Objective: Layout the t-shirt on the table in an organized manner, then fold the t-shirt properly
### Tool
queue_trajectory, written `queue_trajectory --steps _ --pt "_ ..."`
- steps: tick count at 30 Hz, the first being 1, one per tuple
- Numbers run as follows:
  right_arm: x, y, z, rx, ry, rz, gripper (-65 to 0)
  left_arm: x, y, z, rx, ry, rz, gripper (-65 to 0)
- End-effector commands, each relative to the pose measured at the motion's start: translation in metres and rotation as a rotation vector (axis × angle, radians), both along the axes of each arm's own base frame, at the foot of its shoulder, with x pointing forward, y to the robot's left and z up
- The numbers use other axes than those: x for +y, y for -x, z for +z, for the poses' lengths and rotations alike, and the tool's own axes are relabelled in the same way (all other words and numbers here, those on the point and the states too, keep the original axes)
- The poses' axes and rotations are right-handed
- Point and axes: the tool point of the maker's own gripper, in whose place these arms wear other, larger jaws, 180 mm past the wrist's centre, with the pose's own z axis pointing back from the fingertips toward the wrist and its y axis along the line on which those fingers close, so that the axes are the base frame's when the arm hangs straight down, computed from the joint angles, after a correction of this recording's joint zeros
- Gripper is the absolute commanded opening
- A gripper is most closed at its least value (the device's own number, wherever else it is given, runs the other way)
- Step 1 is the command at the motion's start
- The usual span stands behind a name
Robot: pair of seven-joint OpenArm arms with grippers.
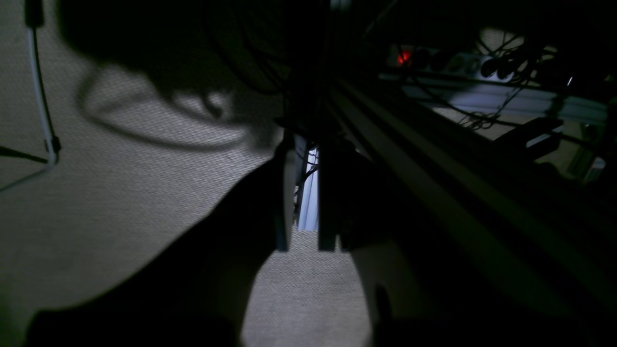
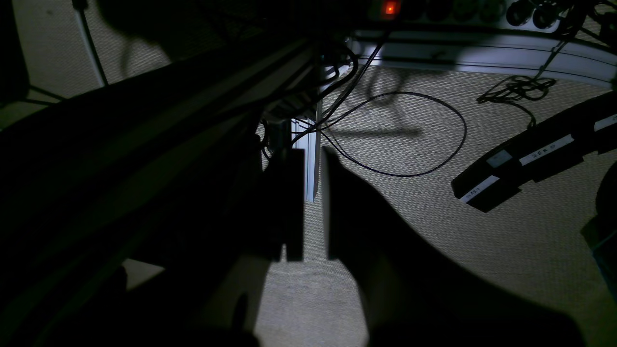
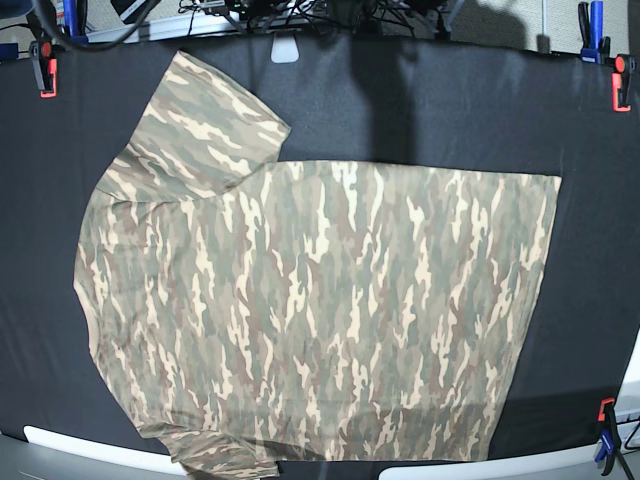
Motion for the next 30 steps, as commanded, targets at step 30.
queue_trajectory --steps 30 --pt "-0.084 0.093 0.095 0.022 0.003 -0.059 -58.6 0.08 0.075 0.081 -0.018 -0.015 0.054 -57.6"
